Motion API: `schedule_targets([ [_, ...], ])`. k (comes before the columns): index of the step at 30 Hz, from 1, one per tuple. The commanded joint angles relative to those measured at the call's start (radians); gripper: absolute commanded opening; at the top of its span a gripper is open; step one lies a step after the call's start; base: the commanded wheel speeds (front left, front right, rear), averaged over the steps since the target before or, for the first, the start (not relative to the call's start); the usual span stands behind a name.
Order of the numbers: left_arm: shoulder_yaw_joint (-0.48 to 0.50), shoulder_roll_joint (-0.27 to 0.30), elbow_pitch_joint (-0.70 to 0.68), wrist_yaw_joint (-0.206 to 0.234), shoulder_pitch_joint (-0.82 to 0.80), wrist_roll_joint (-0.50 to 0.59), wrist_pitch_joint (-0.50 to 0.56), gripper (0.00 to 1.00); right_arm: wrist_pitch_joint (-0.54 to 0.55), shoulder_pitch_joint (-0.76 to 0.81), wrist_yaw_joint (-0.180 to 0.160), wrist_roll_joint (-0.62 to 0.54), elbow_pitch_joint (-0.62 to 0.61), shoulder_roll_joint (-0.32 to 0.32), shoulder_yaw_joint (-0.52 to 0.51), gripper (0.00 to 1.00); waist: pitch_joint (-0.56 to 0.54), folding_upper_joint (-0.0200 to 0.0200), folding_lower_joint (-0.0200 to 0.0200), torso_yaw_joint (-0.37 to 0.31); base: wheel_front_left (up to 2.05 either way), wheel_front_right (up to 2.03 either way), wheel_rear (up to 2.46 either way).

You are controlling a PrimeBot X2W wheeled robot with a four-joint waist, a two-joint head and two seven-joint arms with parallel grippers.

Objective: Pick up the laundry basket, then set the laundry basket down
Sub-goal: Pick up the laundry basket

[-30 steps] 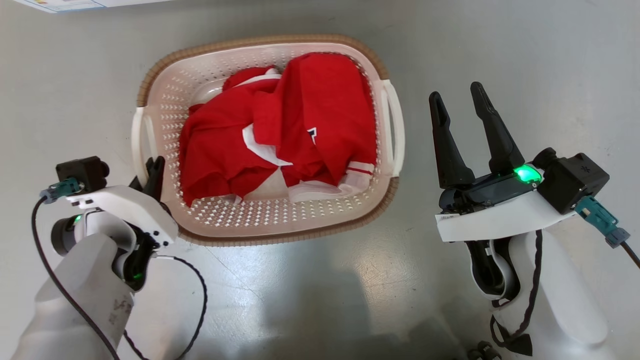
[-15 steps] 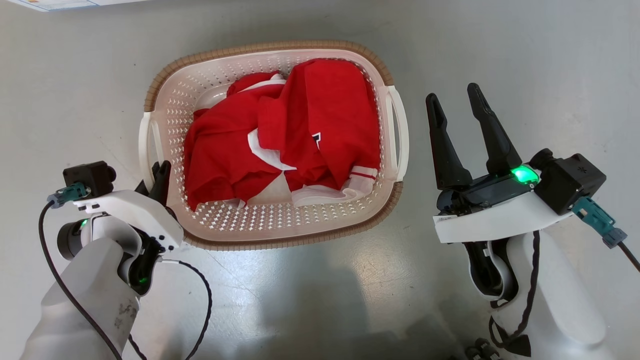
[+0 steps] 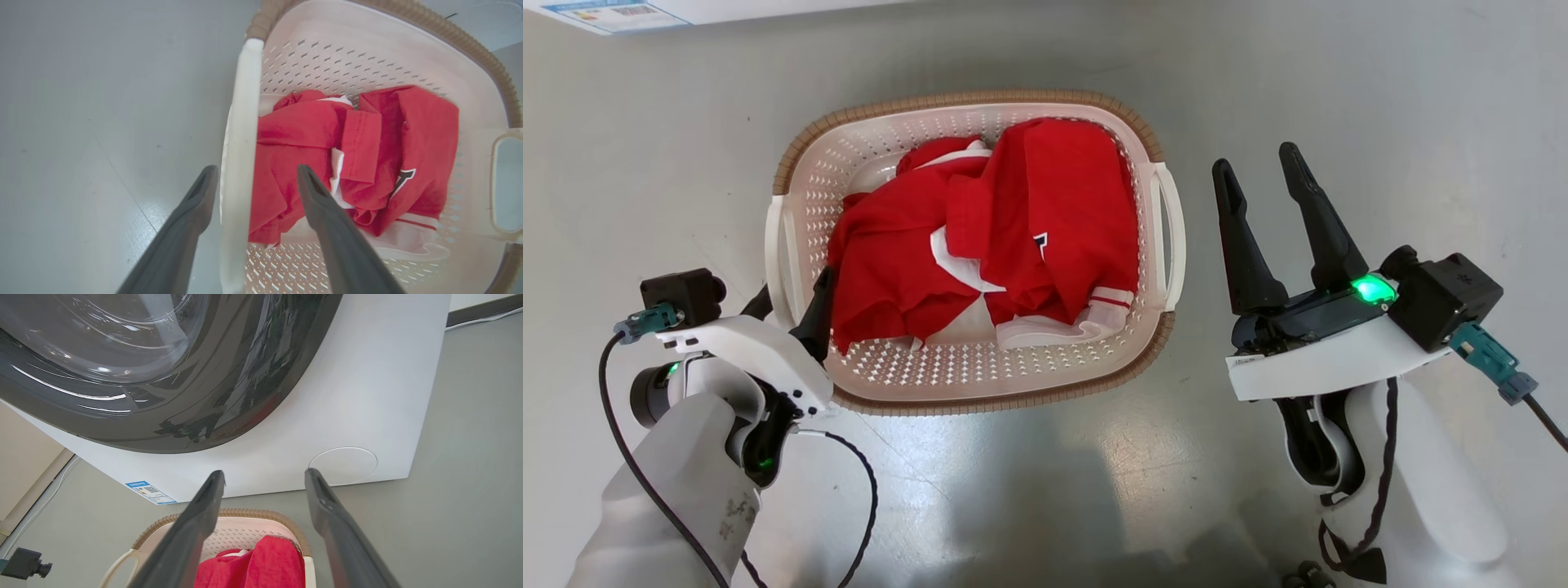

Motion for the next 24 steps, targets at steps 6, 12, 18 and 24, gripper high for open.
schedule_targets([
  [6,0.049,0.049,0.0,-0.002,0.032,0.041,-0.006,1.0,-0.011,0.019,0.007,0.021,-0.002,0.008,0.024,1.0,-0.041,0.0,-0.0001,0.0,0.0,0.0,0.0],
  [12,0.104,0.069,-0.031,-0.002,0.045,0.107,-0.006,1.0,-0.011,0.02,0.007,0.037,0.014,0.008,0.024,1.0,-0.089,0.0,-0.0001,-0.002,0.0,0.0,0.0],
  [18,0.173,0.079,-0.117,-0.002,0.08,0.193,-0.006,1.0,-0.011,0.03,0.007,0.053,0.031,0.008,0.026,1.0,-0.16,0.0,-0.0001,0.001,0.0,0.0,0.0],
  [24,0.243,0.068,-0.196,-0.002,0.144,0.262,-0.006,1.0,-0.011,0.052,0.007,0.058,0.048,0.008,0.019,1.0,-0.252,0.0,-0.0001,0.005,0.0,0.0,0.0],
])
